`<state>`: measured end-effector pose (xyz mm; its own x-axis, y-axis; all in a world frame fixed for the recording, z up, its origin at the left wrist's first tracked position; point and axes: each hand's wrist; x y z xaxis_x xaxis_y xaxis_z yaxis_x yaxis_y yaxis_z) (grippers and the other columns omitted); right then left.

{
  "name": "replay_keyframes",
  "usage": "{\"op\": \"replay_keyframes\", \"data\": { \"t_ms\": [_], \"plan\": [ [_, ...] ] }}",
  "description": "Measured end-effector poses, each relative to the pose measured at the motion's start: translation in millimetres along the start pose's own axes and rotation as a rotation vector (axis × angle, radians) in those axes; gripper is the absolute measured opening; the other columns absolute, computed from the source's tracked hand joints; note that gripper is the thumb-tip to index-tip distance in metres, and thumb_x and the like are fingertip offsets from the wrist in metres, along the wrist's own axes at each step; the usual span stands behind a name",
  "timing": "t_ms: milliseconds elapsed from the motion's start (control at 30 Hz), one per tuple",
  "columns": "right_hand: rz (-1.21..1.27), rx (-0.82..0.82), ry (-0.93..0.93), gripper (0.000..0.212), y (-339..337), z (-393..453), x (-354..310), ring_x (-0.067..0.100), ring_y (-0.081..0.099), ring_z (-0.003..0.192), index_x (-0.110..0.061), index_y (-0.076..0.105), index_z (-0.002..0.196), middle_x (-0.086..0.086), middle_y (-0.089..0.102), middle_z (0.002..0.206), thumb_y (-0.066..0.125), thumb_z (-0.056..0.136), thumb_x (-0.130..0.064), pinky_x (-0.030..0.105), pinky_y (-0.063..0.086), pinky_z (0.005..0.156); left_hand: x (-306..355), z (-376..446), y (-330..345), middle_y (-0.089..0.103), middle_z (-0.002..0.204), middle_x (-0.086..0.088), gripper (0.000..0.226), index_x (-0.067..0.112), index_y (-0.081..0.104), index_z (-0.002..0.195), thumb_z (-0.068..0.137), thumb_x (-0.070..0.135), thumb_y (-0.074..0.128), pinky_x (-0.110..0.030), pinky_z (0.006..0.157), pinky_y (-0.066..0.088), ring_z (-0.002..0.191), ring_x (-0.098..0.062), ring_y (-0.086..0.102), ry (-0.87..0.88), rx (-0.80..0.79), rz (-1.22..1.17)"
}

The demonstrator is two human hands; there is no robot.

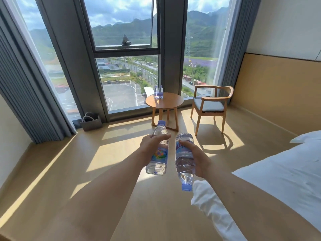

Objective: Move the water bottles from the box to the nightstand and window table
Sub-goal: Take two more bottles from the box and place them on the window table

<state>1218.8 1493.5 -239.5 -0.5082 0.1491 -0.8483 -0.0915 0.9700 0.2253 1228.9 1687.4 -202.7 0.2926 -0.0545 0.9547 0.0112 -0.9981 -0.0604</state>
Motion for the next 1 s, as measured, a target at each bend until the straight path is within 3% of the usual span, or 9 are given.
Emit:
{"op": "replay_keyframes", "data": {
  "t_ms": [133,300,433,500,567,700,767,867,1000],
  "plan": [
    [-0.010,0.041,-0.015,0.078,15,54,-41,0.033,0.074,0.092,-0.008,0.072,0.120,0.020,0.076,0.110,0.086,0.064,-0.060,0.043,0.060,0.082,28,72,-19,0.079,0.078,-0.002,0.063,0.022,0.065,0.109,0.061,0.054,0.091,-0.030,0.056,0.060,0.071,-0.024,0.079,0.010,-0.024,-0.009],
    [-0.001,0.088,-0.001,0.071,19,125,-75,0.038,0.073,0.104,-0.008,0.071,0.120,0.020,0.076,0.110,0.083,0.071,-0.058,0.047,0.059,0.092,44,151,-29,0.079,0.078,-0.003,0.062,0.021,0.064,0.110,0.064,0.052,0.091,-0.030,0.054,0.060,0.072,-0.025,0.079,-0.004,-0.066,-0.009],
    [0.002,0.091,0.008,0.073,11,188,-100,0.036,0.074,0.102,-0.009,0.070,0.122,0.019,0.076,0.111,0.085,0.069,-0.057,0.047,0.059,0.093,54,222,-27,0.080,0.088,-0.008,0.066,0.018,0.065,0.116,0.064,0.048,0.092,-0.038,0.067,0.064,0.076,-0.029,0.079,0.010,-0.085,-0.013],
    [-0.005,0.078,0.004,0.071,1,225,-114,0.031,0.077,0.090,-0.010,0.070,0.120,0.017,0.078,0.105,0.084,0.070,-0.057,0.043,0.063,0.080,61,261,-21,0.080,0.092,-0.011,0.067,0.015,0.066,0.118,0.065,0.046,0.092,-0.044,0.075,0.065,0.079,-0.031,0.079,0.007,-0.101,-0.019],
    [-0.004,0.064,0.001,0.070,-11,263,-132,0.029,0.077,0.083,-0.010,0.071,0.119,0.017,0.078,0.103,0.084,0.070,-0.058,0.040,0.062,0.072,69,302,-13,0.080,0.092,-0.011,0.066,0.013,0.068,0.119,0.066,0.044,0.093,-0.042,0.075,0.065,0.080,-0.032,0.079,0.002,-0.108,-0.017],
    [-0.024,0.024,0.008,0.072,-37,338,-178,0.033,0.076,0.095,-0.008,0.072,0.120,0.018,0.077,0.108,0.083,0.070,-0.059,0.044,0.061,0.084,90,384,7,0.080,0.096,-0.013,0.070,0.014,0.068,0.119,0.062,0.044,0.094,-0.048,0.083,0.064,0.081,-0.031,0.079,0.006,-0.050,-0.022],
    [-0.043,0.016,0.031,0.074,-50,371,-203,0.035,0.075,0.100,-0.007,0.073,0.118,0.019,0.077,0.109,0.085,0.068,-0.059,0.045,0.060,0.087,106,420,16,0.080,0.094,-0.012,0.067,0.014,0.067,0.118,0.063,0.043,0.093,-0.045,0.078,0.065,0.079,-0.031,0.079,0.000,-0.038,-0.035],
    [-0.084,0.003,0.034,0.075,-66,417,-245,0.032,0.077,0.086,-0.006,0.075,0.113,0.018,0.077,0.104,0.087,0.062,-0.060,0.040,0.061,0.073,133,468,26,0.080,0.090,-0.011,0.059,0.014,0.069,0.116,0.069,0.039,0.092,-0.035,0.063,0.062,0.078,-0.031,0.079,-0.001,-0.033,-0.076],
    [-0.065,-0.008,0.042,0.074,-82,474,-283,0.031,0.078,0.081,-0.008,0.076,0.109,0.018,0.078,0.100,0.089,0.058,-0.061,0.037,0.061,0.065,155,529,39,0.080,0.092,-0.012,0.059,0.014,0.070,0.117,0.068,0.037,0.092,-0.034,0.060,0.061,0.079,-0.034,0.079,-0.027,-0.048,-0.086]
  ]
}}
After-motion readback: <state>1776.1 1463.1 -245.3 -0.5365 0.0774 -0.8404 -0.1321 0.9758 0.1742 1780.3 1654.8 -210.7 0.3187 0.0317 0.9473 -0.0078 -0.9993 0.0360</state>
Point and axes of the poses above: each hand's wrist, its own z-axis towards the middle knuckle, its own y-axis out of the palm, x = y × z
